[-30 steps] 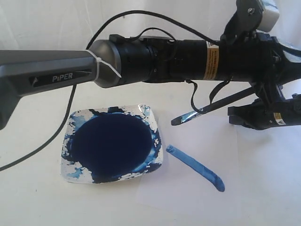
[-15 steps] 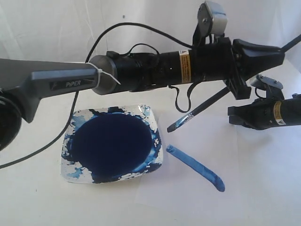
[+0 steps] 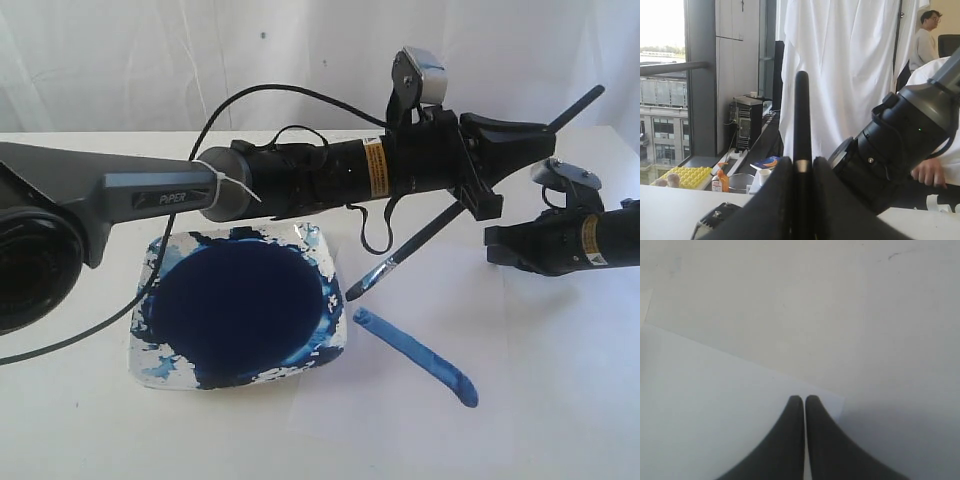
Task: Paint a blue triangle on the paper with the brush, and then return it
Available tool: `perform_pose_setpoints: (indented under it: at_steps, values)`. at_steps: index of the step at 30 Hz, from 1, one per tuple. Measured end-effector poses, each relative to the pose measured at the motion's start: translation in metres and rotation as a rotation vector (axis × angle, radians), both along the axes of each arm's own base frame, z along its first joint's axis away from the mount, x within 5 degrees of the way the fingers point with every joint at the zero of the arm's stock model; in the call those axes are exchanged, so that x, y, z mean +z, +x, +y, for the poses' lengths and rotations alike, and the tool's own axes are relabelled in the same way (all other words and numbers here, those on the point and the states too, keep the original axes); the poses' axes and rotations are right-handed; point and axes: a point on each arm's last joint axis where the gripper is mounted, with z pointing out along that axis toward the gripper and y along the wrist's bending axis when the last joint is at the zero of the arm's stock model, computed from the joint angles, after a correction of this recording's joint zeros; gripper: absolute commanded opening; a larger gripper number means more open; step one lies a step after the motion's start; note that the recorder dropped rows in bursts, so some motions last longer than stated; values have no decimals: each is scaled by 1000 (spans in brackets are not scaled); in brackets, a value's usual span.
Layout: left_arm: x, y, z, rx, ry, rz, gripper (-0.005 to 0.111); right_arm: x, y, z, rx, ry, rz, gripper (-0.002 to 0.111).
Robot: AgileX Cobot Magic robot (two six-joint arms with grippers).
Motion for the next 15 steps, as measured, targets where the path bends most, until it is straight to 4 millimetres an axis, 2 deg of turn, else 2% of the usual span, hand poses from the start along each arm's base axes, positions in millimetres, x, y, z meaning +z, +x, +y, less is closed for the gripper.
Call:
perform_pose_setpoints:
  at_steps: [15]
  values:
    - [6,7,2,62,-87,68,0,0,0,0,0,0,0,3]
